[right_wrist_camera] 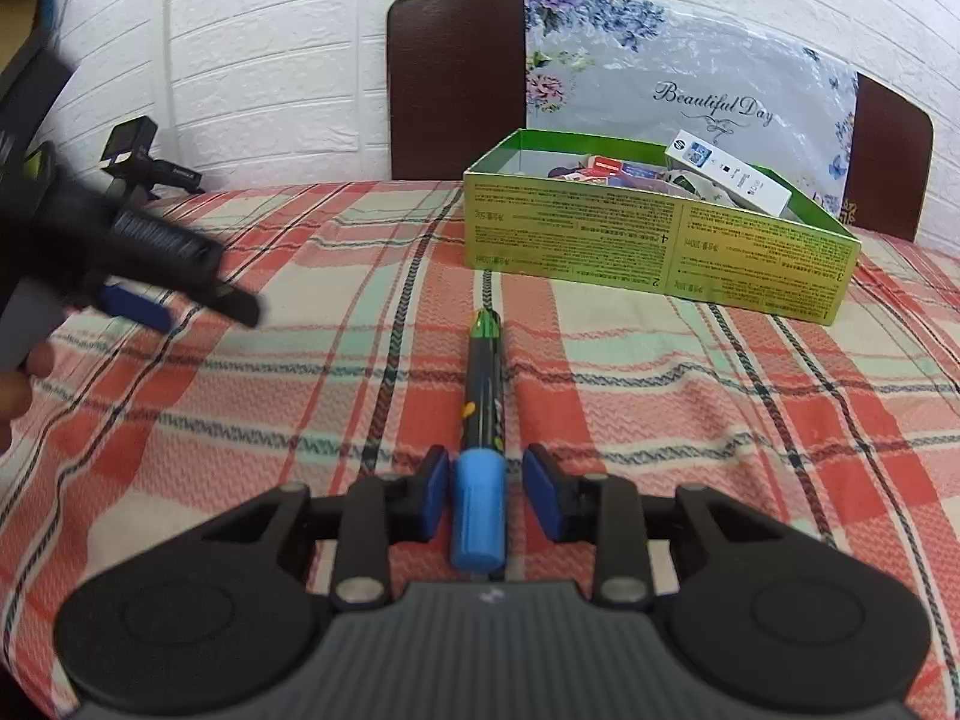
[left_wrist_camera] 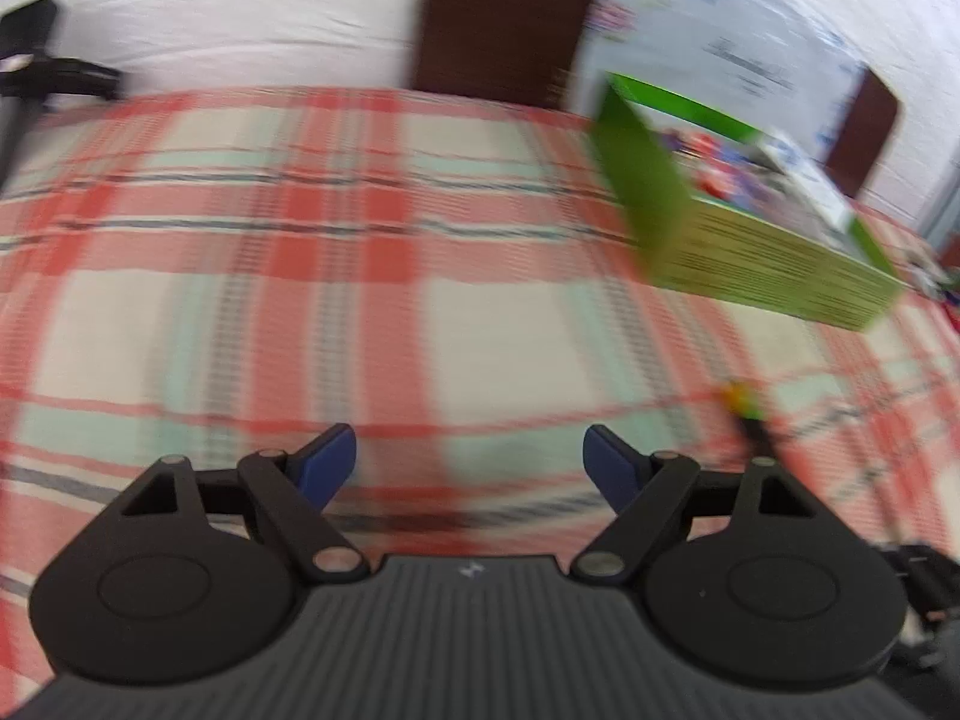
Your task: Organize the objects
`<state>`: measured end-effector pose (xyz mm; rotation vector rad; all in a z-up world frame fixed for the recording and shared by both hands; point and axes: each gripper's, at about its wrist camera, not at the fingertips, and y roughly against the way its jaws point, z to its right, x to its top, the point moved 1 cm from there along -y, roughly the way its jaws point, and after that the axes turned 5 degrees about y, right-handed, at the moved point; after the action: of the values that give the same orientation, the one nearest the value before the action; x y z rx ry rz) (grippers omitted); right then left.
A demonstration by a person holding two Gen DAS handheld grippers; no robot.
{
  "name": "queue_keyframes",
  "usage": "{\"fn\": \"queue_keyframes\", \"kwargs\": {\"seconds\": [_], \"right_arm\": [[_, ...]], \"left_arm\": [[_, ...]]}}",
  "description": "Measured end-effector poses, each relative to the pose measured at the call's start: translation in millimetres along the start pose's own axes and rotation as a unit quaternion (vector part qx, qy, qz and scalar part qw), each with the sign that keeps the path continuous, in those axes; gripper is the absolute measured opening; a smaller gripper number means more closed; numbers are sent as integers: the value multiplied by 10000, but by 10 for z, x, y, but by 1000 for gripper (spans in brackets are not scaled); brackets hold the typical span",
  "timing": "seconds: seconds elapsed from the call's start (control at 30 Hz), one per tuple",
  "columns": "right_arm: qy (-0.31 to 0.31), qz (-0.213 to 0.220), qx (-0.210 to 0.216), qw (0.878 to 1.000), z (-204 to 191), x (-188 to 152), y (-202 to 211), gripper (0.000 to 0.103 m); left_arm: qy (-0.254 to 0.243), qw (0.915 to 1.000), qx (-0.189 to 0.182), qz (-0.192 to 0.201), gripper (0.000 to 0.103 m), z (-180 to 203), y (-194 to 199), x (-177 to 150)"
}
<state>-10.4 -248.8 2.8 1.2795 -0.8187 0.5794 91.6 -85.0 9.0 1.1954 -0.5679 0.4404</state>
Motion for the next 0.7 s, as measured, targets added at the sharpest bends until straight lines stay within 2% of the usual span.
{"fn": "queue_keyframes", "kwargs": {"seconds": [0.07,0.2,0.27,0.3,0.33,0.37,0.43,0.57,0.7], "right_arm": [[50,41,40,10000,29,-43,46,34],[169,111,148,9997,67,-151,125,34],[252,147,232,9993,85,-184,137,29],[228,160,323,9991,95,-192,134,24],[191,169,375,9990,94,-195,129,20],[162,184,417,9988,95,-194,120,19],[122,260,556,9980,99,-158,106,19],[231,703,520,9959,57,-9,157,19],[179,1331,312,9905,128,331,171,19]], "left_arm": [[-97,9992,-289,-268,81,241,-43,-5],[-170,9930,-811,-839,77,646,-204,-85],[-226,9920,-806,-943,77,808,-291,-140],[-331,9930,-725,-874,76,874,-306,-173],[-467,9934,-676,-803,71,959,-311,-207],[-611,9933,-664,-725,53,1009,-319,-236],[-812,9925,-648,-643,33,1051,-332,-253],[-476,9941,-825,-511,30,967,-254,36],[-712,9924,-994,136,29,1118,-13,470]]}}
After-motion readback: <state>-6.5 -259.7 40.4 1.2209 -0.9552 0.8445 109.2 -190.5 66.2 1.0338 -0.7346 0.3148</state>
